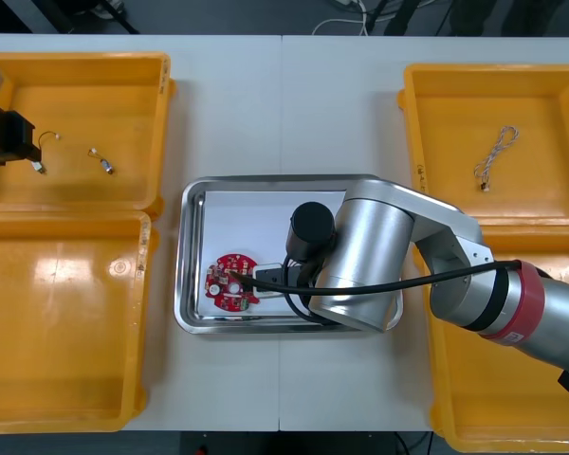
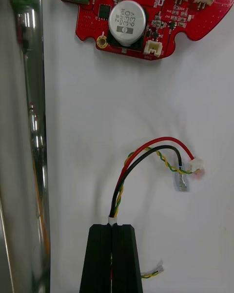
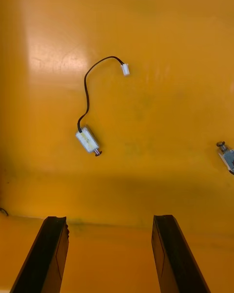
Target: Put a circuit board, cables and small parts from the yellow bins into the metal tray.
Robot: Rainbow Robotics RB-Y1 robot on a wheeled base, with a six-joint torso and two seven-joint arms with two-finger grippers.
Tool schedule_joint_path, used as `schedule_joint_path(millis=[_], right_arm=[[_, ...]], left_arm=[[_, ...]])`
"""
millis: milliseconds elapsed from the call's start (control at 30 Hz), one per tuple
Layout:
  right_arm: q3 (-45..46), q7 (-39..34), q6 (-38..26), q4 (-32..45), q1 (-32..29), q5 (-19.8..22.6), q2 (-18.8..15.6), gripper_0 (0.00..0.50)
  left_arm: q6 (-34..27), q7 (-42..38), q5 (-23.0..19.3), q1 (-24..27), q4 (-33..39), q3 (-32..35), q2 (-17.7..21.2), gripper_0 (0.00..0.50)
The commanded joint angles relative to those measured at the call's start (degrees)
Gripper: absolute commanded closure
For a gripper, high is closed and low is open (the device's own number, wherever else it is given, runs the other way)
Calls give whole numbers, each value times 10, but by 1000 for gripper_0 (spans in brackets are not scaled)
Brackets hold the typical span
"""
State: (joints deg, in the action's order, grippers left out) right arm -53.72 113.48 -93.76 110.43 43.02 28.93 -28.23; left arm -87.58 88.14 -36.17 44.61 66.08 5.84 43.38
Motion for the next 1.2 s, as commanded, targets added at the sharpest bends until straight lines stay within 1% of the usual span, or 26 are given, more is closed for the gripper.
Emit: schedule_joint_path(millis=[33,233,533,567,600,667,700,767,800,933,1033,1100,1200], right_arm=[[-4,7,6,-7,-7,10,-12,500],[-4,7,6,-10,-5,10,-12,500],[-4,4,6,-11,-5,4,-9,496],[-4,3,5,-11,-5,2,-8,436],[-4,3,6,-11,-5,0,-8,394],[-3,3,5,-11,-5,-8,-4,214],[-4,3,5,-12,-5,-9,-3,172],[-3,3,4,-11,-5,-13,-2,32],[-3,3,4,-11,-5,-12,-2,2],[-1,3,-4,-11,0,-12,-2,0],[13,5,-30,-8,6,-7,2,0],[27,7,-49,-6,8,2,5,0],[56,3,-84,6,20,31,8,0]], left_arm=[[37,77,0,38,-26,-7,20,0],[72,84,-1,44,-52,-28,20,0],[100,90,-5,46,-72,-50,20,0],[104,91,-6,46,-75,-54,20,0],[107,91,-6,46,-75,-55,20,0],[117,92,-7,46,-83,-62,20,0],[121,92,-8,46,-85,-64,20,0],[135,93,-9,46,-93,-71,20,0],[139,93,-10,46,-95,-72,19,0],[160,95,-11,46,-109,-75,13,0],[174,96,-12,46,-116,-74,8,0],[181,96,-12,46,-119,-74,7,0],[194,100,-11,46,-126,-75,7,0]])
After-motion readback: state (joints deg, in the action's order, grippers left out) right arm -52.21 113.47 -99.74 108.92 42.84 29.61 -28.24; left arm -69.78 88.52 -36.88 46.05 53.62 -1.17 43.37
